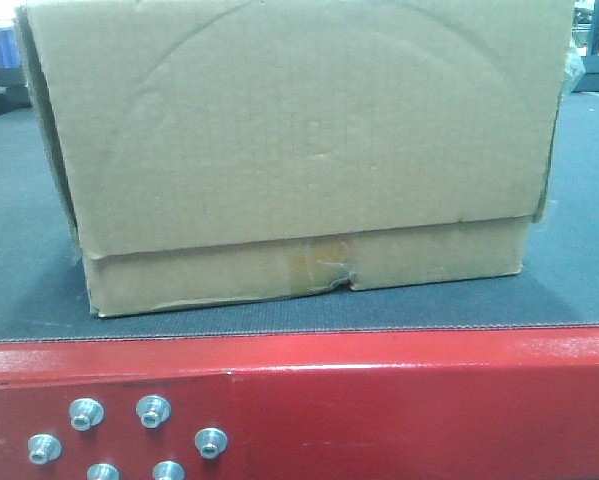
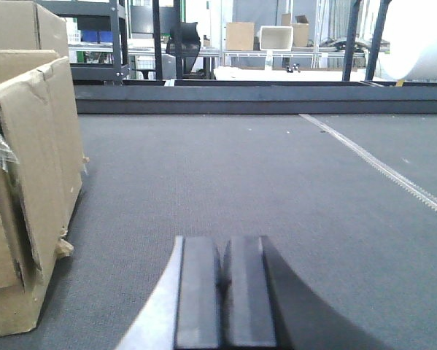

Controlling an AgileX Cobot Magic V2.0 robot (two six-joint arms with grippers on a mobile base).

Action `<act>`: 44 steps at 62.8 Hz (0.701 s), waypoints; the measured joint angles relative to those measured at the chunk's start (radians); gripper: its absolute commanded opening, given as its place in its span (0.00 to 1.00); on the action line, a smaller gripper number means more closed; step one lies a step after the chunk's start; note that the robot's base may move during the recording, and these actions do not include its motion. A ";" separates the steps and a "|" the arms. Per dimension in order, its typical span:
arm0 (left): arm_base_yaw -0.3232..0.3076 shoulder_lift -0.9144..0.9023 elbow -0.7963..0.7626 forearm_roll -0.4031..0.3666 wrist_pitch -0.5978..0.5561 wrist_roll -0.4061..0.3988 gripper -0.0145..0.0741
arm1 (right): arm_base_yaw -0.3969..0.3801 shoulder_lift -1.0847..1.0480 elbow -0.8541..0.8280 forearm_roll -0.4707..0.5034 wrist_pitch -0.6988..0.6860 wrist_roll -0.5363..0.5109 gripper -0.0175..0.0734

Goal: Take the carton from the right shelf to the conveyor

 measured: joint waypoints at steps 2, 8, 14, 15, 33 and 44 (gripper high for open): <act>0.000 0.000 0.000 0.000 0.000 0.000 0.14 | 0.000 0.000 0.001 0.000 0.002 0.000 0.12; 0.000 0.000 0.000 0.000 0.000 0.001 0.14 | 0.000 -0.002 0.001 0.000 0.002 0.000 0.12; 0.000 0.000 0.000 0.000 0.000 0.001 0.14 | 0.000 -0.002 0.001 0.002 0.002 0.000 0.12; 0.000 0.000 0.000 0.000 0.000 0.001 0.14 | 0.000 -0.002 0.001 0.002 0.002 0.000 0.12; 0.000 0.000 0.000 0.000 0.000 0.001 0.14 | 0.000 -0.002 0.001 0.002 0.002 -0.002 0.12; 0.000 0.000 0.000 0.000 0.000 0.001 0.14 | 0.000 -0.002 0.001 0.002 0.002 -0.002 0.12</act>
